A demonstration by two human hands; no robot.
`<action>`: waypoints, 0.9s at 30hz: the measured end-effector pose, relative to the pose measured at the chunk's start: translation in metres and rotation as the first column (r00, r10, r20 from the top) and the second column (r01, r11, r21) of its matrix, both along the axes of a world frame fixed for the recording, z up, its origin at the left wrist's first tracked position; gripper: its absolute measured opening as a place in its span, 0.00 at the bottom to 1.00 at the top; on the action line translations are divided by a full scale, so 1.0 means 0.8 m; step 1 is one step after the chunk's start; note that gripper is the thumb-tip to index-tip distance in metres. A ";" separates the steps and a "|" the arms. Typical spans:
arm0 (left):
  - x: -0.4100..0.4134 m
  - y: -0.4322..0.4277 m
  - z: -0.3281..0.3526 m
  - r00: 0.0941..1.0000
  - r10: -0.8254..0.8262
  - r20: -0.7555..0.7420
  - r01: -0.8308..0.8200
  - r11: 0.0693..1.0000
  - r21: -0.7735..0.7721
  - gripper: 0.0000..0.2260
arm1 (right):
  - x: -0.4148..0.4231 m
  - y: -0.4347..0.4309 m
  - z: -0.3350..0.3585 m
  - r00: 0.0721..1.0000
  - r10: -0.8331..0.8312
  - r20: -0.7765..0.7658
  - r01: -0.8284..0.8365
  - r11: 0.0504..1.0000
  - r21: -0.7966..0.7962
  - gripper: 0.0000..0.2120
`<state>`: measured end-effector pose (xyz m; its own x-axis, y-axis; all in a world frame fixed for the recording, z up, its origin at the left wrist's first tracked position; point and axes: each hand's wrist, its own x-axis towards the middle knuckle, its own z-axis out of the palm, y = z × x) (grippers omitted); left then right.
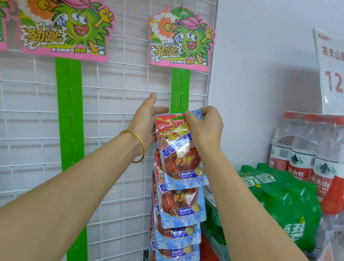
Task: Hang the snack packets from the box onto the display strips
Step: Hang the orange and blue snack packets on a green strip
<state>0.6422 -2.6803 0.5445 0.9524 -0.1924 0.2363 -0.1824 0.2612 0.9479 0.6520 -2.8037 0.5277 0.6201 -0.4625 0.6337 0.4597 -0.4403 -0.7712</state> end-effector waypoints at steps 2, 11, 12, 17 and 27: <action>-0.001 0.001 0.000 1.000 -0.012 -0.001 0.012 1.000 -0.010 0.28 | 0.000 0.000 -0.003 1.000 0.010 -0.015 -0.010 1.000 0.001 0.10; 0.000 0.006 -0.008 0.998 -0.055 0.005 0.055 0.998 -0.016 0.29 | 0.005 -0.005 -0.027 0.989 0.098 -0.115 -0.087 0.992 0.095 0.12; 0.000 0.006 -0.010 0.998 -0.058 0.009 0.058 0.998 -0.011 0.29 | 0.005 -0.005 -0.031 0.987 0.110 -0.117 -0.097 0.989 0.113 0.13; -0.006 0.004 -0.013 0.997 -0.070 0.007 0.071 0.995 -0.067 0.27 | 0.007 -0.006 -0.034 0.982 0.120 -0.147 -0.105 0.989 0.102 0.14; -0.099 0.078 -0.132 0.908 0.304 0.288 -0.314 0.949 -0.010 0.04 | -0.107 0.048 -0.109 0.966 -0.189 0.176 0.203 0.977 -0.069 0.11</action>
